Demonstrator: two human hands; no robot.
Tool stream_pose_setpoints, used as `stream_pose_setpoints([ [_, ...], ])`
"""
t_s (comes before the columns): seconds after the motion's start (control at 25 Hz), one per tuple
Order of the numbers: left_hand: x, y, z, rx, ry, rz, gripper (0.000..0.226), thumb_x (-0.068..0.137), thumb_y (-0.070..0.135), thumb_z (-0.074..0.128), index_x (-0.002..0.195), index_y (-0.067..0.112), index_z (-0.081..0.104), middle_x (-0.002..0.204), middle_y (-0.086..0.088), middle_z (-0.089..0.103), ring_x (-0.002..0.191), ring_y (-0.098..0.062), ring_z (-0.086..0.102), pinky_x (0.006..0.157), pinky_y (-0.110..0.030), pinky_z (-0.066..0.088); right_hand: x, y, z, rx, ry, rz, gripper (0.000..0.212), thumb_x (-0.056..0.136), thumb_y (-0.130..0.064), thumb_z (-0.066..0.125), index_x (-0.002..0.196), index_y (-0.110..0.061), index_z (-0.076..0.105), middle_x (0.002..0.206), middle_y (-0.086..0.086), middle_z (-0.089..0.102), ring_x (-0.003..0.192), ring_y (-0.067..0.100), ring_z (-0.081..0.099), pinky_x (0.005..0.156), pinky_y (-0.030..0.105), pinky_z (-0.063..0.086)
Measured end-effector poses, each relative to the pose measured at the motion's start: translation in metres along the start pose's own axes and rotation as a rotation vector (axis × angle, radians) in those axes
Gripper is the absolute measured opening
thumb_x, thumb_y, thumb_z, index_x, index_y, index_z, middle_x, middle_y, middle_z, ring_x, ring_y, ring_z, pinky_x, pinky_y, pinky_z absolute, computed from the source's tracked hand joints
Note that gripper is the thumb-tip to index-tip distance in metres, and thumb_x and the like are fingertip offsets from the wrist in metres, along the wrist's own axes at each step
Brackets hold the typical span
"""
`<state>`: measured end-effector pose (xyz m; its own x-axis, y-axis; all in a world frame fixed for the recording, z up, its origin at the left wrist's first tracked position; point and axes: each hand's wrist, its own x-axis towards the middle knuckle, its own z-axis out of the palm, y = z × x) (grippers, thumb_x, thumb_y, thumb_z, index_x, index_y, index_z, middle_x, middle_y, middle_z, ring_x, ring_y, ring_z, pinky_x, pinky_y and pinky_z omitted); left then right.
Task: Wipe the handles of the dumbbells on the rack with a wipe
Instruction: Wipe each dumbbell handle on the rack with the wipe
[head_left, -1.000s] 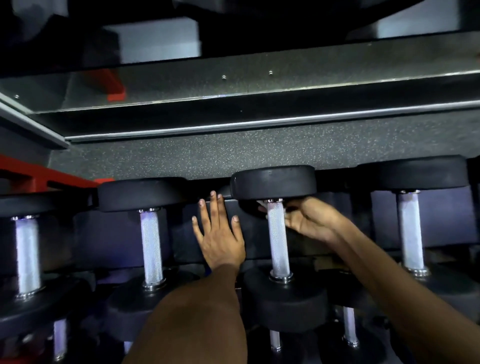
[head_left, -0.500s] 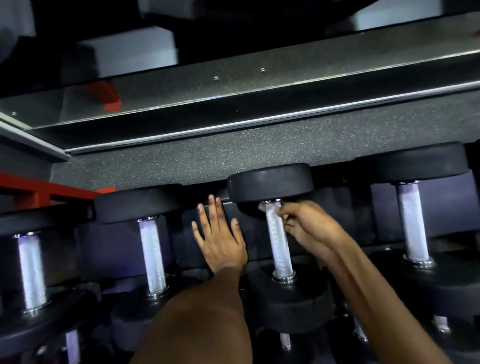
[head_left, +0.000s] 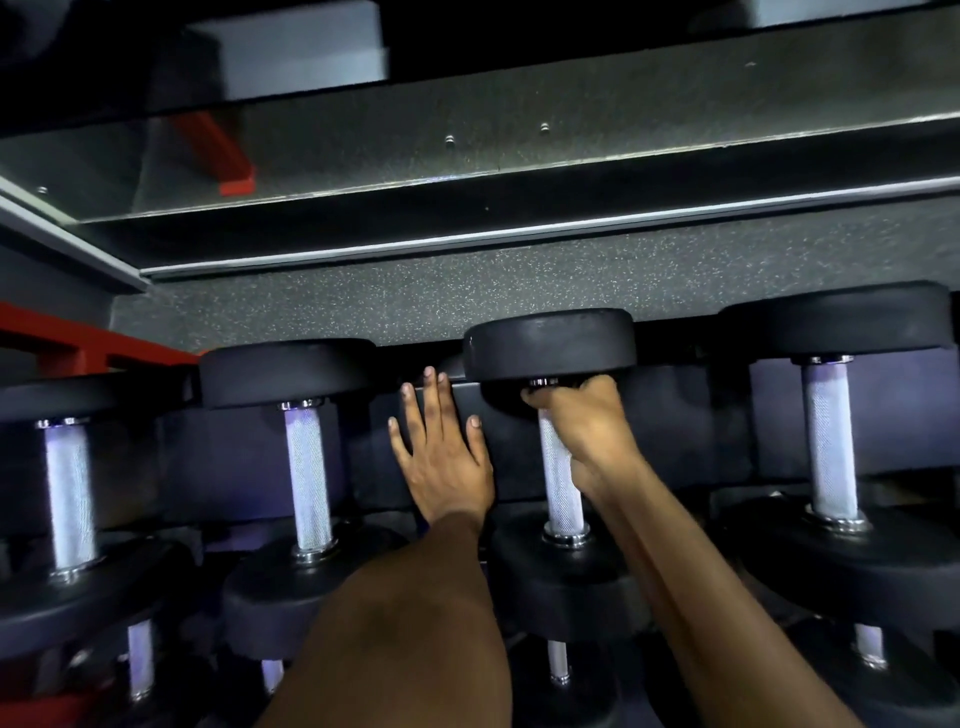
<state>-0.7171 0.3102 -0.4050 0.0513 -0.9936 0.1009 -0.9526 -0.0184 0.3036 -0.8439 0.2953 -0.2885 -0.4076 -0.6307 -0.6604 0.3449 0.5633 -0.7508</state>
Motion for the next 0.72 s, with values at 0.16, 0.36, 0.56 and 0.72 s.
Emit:
stream_pose_setpoints([
  [0.16,0.002,-0.002,0.002,0.004,0.002,0.035,0.059,0.096,0.036,0.029,0.151,0.013,0.029,0.159,0.002,0.026,0.147,-0.023,0.018,0.117,-0.043,0.005,-0.011,0.005,-0.001,-0.376,0.402,-0.105,0.018,0.072,-0.019,0.078,0.07,-0.012,0.062,0.073,0.006,0.067,0.069,0.022,0.06,0.067,0.028,0.044],
  [0.36,0.003,0.003,-0.013,0.003,-0.164,-0.001,0.06,0.097,0.034,0.026,0.15,0.008,0.029,0.159,-0.005,0.024,0.146,-0.027,0.02,0.116,-0.049,0.015,-0.049,-0.004,-0.019,-0.538,0.165,-0.396,0.011,0.082,-0.009,0.065,0.083,-0.016,0.074,0.077,0.0,0.071,0.072,0.012,0.063,0.068,0.023,0.048],
  [0.56,0.023,0.021,-0.114,-0.434,-0.696,-0.128,0.043,0.101,0.014,0.041,0.141,-0.001,0.042,0.145,-0.019,0.046,0.131,-0.028,0.045,0.105,-0.027,0.034,-0.102,-0.031,-0.018,-0.291,-0.137,-0.224,0.032,0.086,0.007,0.056,0.079,-0.021,0.069,0.087,0.005,0.067,0.077,0.017,0.062,0.064,0.023,0.055],
  [0.72,-0.01,0.035,-0.241,-1.181,-0.827,-0.577,0.026,0.099,0.005,0.039,0.089,0.003,0.063,0.054,-0.001,0.065,0.043,-0.008,0.059,0.04,-0.015,0.043,-0.183,-0.063,0.001,-0.286,-0.226,-0.307,0.03,0.085,0.009,0.057,0.087,-0.021,0.058,0.08,0.007,0.058,0.064,0.016,0.055,0.051,0.028,0.052],
])
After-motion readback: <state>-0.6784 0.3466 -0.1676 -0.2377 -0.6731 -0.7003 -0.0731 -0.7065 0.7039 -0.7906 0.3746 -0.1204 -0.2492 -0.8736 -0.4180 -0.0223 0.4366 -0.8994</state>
